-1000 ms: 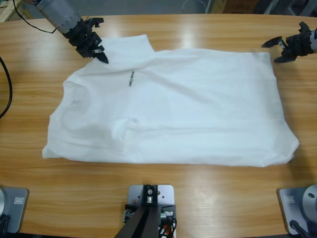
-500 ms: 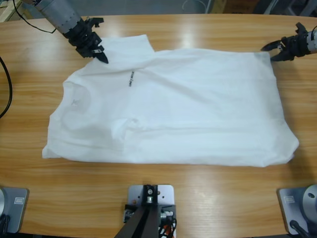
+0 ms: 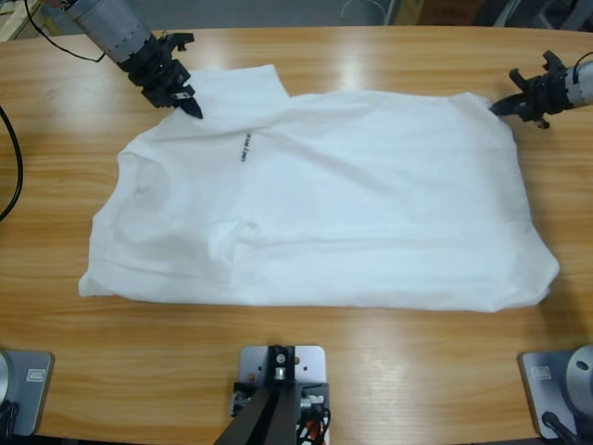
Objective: Fold clothes
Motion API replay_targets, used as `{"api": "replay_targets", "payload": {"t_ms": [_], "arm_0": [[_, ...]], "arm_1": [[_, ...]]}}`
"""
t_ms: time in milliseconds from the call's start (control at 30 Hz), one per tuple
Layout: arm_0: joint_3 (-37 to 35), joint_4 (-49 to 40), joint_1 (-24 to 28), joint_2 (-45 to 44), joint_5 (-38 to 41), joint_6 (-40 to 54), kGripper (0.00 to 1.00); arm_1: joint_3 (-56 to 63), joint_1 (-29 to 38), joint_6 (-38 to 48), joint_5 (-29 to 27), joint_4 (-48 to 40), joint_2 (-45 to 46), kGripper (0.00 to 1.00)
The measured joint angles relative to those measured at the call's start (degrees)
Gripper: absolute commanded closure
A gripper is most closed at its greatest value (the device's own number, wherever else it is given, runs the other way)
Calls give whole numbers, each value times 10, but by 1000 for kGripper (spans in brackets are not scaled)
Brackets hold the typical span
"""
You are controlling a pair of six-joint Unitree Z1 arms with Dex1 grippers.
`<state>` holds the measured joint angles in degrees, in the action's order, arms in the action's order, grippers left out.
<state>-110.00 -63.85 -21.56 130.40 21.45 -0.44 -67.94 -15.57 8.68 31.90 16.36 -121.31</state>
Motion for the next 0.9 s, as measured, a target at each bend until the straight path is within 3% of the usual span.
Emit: {"api": "replay_targets", "payload": {"t_ms": [500, 900], "arm_0": [[3, 0, 2, 0, 0, 6, 1000], [43, 0, 54, -42, 6, 23, 1000]], "arm_1": [[1, 1, -15, -12, 42, 15, 1000], [-4, 2, -34, -36, 122, 89, 1000]]}}
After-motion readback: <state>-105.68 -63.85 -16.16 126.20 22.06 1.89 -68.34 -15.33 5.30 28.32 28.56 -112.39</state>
